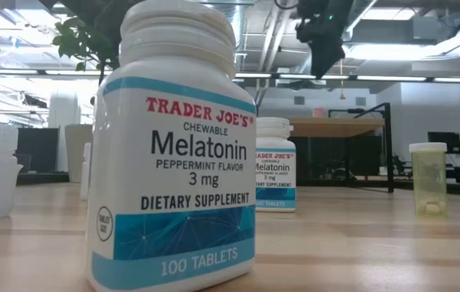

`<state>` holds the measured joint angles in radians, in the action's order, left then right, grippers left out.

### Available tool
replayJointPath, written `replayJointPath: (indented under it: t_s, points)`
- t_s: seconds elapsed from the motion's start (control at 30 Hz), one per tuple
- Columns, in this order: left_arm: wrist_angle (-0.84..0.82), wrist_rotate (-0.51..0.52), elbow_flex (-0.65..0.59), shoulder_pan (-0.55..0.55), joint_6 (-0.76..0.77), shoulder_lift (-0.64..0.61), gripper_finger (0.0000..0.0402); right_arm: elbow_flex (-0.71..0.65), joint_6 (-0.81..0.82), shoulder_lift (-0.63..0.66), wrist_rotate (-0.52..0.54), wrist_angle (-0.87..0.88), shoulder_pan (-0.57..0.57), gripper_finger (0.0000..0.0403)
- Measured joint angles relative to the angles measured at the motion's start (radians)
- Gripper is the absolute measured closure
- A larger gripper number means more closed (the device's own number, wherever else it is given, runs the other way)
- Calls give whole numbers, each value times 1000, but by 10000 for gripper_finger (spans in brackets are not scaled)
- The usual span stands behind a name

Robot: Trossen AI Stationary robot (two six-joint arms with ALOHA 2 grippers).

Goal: Pick and place medicine bottles onto shelf by color
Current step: Put the blue pill bottle on the shelf

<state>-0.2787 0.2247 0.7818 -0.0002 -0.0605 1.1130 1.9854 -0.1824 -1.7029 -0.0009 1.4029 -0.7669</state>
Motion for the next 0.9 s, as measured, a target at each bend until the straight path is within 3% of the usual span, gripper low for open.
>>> replayJointPath:
  t_s: [0.17,0.37,0.63,0.9]
  points:
    - [0,0,0,0,-23,0,203,0,56,45,-1,166,80,209]
    - [0,0,0,0,-29,0,203,-83,165,183,-2,167,234,214]
    - [0,-1,0,0,20,0,203,-333,469,465,-4,145,542,214]
    - [0,-1,0,0,20,0,203,-640,802,661,1,-38,924,219]
